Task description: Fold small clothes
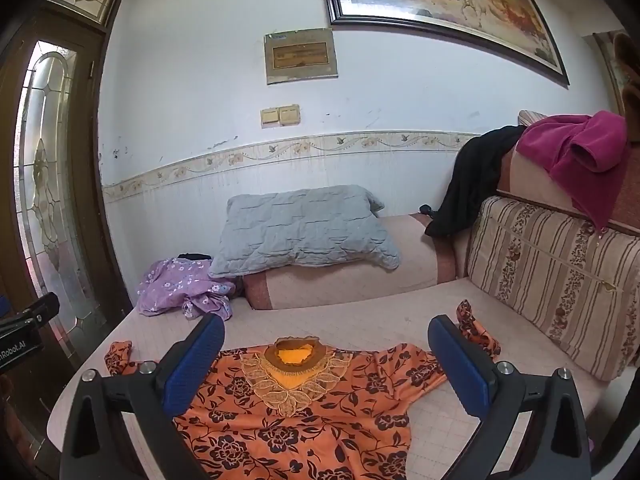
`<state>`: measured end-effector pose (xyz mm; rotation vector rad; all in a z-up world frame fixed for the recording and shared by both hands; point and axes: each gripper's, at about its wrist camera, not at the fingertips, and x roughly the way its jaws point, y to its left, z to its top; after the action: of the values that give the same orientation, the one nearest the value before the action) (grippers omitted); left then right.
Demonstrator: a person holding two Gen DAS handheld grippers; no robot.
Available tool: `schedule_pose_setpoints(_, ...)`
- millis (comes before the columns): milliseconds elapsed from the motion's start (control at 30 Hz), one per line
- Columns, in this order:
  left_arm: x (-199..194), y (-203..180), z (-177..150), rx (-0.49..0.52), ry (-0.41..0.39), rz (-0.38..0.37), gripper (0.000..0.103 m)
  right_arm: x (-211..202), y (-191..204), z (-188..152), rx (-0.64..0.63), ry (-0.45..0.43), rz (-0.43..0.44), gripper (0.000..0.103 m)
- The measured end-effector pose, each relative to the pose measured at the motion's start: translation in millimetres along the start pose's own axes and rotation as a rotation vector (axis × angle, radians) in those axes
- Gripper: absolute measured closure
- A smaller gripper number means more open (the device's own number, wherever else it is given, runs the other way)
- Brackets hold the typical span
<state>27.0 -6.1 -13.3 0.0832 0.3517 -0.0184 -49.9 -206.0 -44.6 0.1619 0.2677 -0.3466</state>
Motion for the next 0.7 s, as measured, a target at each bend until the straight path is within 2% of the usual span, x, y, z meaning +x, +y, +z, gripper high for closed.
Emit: schedule_pose_setpoints(700, 13, -8, 0, 0.015, 0.021, -0.004, 0.000, 17, -1, -4, -0.005, 0.037, 0.013, 0.000)
